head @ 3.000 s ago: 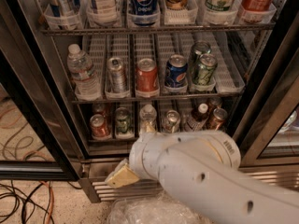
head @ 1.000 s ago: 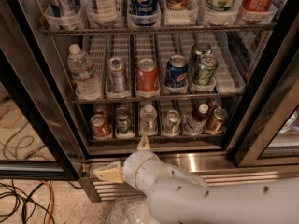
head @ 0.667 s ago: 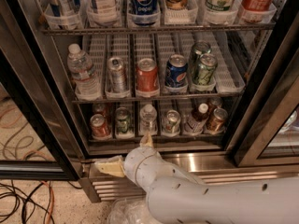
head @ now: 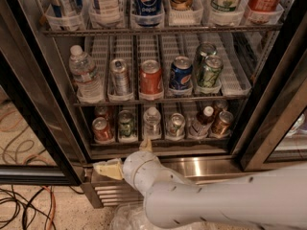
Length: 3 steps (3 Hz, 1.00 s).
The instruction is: Pick coke can from bottom shelf of fridge
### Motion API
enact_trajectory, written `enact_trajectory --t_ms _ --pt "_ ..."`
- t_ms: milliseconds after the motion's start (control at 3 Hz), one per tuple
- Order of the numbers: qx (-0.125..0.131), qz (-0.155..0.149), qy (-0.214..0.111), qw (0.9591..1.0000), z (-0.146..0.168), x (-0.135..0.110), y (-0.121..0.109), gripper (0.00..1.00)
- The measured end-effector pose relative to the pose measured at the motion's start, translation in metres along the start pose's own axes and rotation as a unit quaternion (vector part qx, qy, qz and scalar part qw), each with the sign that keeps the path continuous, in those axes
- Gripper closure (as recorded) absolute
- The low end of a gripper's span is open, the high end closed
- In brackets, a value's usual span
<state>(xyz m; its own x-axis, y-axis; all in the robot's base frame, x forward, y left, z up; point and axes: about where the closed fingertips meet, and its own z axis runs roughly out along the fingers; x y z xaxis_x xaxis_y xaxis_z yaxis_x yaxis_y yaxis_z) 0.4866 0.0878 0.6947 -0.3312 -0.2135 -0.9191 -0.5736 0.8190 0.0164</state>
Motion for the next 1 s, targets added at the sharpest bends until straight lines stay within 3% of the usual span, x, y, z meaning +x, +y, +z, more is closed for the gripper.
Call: enact_trajectory --t_ms 333,667,1000 --pt "0.001 0.06 -0.018 0.998 0.045 0.016 0.017 0.0" --pt "0.027 0.114 -0.042 0.9922 0.077 0.022 0.021 0.0" --pt "0.07 0.146 -0.061 0.9849 0.09 0.02 0.027 0.0"
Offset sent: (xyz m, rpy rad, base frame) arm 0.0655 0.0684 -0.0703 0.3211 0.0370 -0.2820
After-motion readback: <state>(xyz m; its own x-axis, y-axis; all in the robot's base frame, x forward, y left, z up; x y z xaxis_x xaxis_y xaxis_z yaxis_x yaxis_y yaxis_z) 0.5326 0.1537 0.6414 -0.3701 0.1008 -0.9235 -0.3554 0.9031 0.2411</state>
